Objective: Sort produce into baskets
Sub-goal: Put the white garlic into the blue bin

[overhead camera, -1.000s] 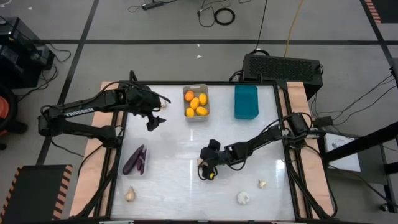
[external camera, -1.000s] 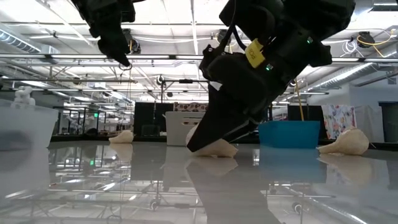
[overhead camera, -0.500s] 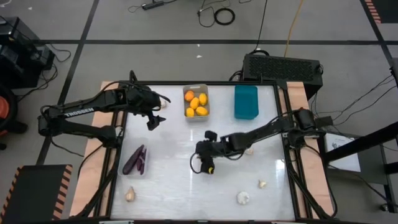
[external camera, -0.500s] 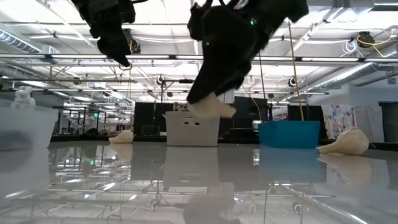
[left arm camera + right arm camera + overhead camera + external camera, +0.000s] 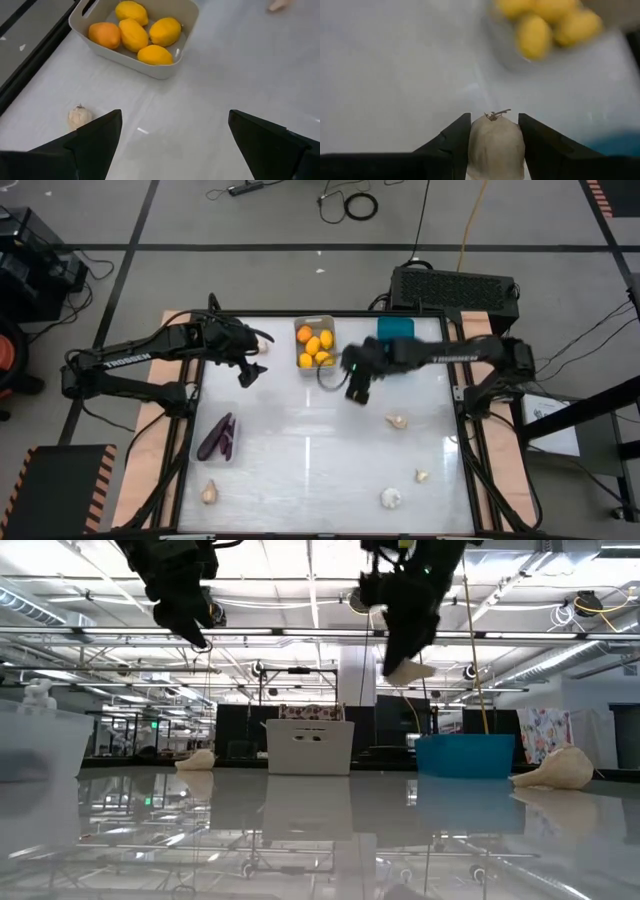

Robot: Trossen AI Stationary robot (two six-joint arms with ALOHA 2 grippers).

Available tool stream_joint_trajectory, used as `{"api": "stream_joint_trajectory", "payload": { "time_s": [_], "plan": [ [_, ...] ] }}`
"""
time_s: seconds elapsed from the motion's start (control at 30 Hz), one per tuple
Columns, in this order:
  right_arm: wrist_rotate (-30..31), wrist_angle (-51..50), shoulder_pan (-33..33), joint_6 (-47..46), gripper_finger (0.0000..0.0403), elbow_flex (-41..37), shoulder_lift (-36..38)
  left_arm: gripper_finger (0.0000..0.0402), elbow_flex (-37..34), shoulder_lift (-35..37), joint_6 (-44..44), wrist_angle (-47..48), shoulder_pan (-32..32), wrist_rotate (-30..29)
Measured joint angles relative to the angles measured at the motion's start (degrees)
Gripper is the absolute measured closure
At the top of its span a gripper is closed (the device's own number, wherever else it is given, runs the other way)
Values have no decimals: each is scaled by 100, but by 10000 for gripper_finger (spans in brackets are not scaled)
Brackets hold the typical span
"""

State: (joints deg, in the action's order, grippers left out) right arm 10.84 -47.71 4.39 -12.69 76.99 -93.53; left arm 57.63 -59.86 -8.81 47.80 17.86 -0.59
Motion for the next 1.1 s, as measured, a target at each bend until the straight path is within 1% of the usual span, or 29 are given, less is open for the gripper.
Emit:
{"api": "stream_joint_trajectory", "payload": {
  "time_s": [0.13, 0.23, 0.43, 0.6, 0.77, 0.97, 1.1],
  "plan": [
    [-14, -726, 796, 204, 255, -1, 130, 30, 0, 0, -278, -20, -2, -96],
    [-16, -936, 1382, 454, 255, -2, 131, 30, 2, 0, -486, -22, -2, -145],
    [-29, -910, 2405, 802, 255, -172, 96, 29, 2, -2, -884, -29, -2, -320],
    [-30, -780, 3082, 954, 255, -441, 96, 29, 2, -2, -1044, -28, -1, -470],
    [-40, -618, 3505, 1080, 241, -584, 96, 29, 2, 0, -1190, -27, -1, -691],
    [-61, -567, 3681, 1271, 190, -584, 96, 29, 2, -2, -1188, -27, 14, -879],
    [-73, -596, 3684, 1314, 159, -577, 96, 29, 2, -2, -1159, -21, 118, -969]
  ]
}}
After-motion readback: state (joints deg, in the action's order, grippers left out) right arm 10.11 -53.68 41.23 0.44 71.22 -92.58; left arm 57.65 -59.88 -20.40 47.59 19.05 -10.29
